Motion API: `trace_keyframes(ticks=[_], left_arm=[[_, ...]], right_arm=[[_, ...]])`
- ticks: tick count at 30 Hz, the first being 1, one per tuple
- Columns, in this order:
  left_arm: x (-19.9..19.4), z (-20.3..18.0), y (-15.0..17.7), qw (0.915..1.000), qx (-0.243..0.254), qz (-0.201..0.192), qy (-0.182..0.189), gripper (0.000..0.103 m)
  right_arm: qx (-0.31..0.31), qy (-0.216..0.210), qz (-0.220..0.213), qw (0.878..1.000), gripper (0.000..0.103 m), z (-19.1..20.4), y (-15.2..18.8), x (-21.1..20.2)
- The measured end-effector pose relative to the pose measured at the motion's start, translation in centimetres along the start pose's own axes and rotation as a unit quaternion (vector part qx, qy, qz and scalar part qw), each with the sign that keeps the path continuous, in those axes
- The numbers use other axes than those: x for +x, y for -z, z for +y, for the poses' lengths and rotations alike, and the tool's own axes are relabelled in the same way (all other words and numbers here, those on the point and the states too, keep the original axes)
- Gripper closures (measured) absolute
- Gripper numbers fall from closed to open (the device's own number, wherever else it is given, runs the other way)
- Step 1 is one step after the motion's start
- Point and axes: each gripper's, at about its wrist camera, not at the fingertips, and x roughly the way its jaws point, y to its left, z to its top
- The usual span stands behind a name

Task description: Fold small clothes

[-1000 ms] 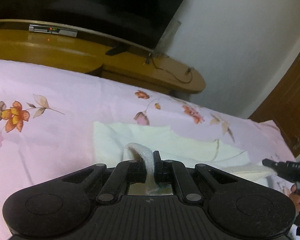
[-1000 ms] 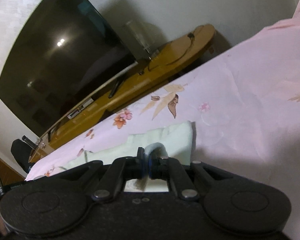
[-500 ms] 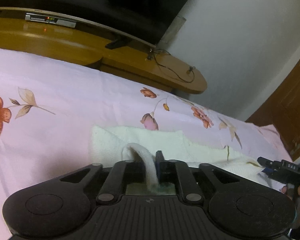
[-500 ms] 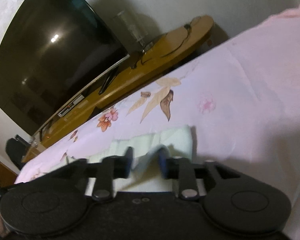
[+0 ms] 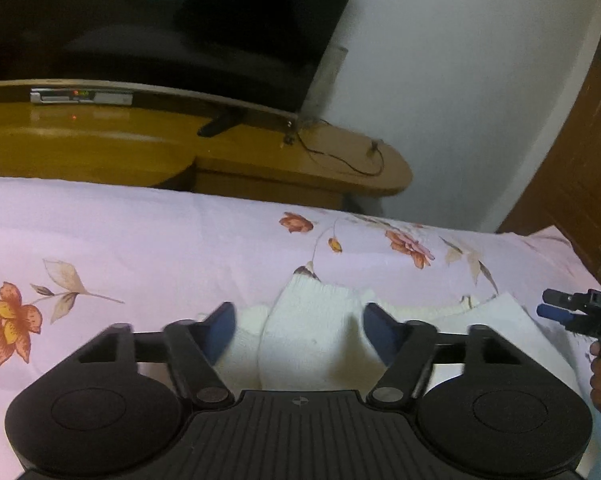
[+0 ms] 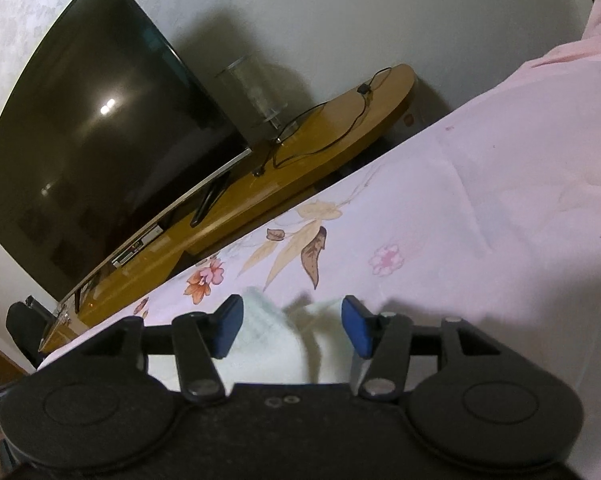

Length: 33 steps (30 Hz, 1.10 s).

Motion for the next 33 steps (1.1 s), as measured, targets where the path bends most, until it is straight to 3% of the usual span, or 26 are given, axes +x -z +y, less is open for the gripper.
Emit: trace_keyframes(ticks=[6,9,10,12,15,17,21,27,30,33], left_arm=[[1.8,-0.4,-0.5,0.998,0.037,0.046,-0.023,0.037],[2.2,-0.8,-0.7,0.9972,0.052,0.047,-0.025,0.04],[2.4,-0.8,-0.7,0.9972,0.051,0.05,-0.021,0.046],[2.8,-0.7,-0.6,0.9964,0.052,0.056,-0.037,0.078],[2.8,-0.4,-0.2,0.9976,0.039,0.045,-0.035,0.1],[2.4,-0.2,0.0,0.9987,0.031,0.027,-0.03,0.1],[1.1,0.3,0.4,0.9994,0.021,-0.016,-0.024,0.1],[-0.7,1.3,-0.1,0.9977,0.006,-0.067,-0.009,0.1],[0.2,1.3,-0.6,0.9986,0.013,-0.046,-0.025,0.1],[2.7,1.5,0.0,0.9982,0.02,0.015,-0.055,0.1]], right_arm=[[-0.048,0.01,0.024,0.999,0.053,1.0,0.2,1.1],[-0.073,0.017,0.045,0.996,0.061,1.5,0.4,2.2],[-0.081,0.018,0.052,0.995,0.065,1.7,0.5,2.4],[-0.096,0.02,0.064,0.993,0.071,2.0,0.7,3.0],[-0.13,0.034,0.065,0.989,0.077,2.8,1.0,3.4],[-0.162,0.041,0.07,0.984,0.1,3.6,1.4,3.7],[-0.225,0.058,0.052,0.971,0.099,5.4,2.1,3.0],[-0.22,0.047,-0.004,0.974,0.099,5.9,1.2,0.8],[-0.213,0.047,-0.019,0.976,0.099,5.7,0.9,0.5],[-0.199,0.07,0.006,0.977,0.099,4.7,1.2,1.9]])
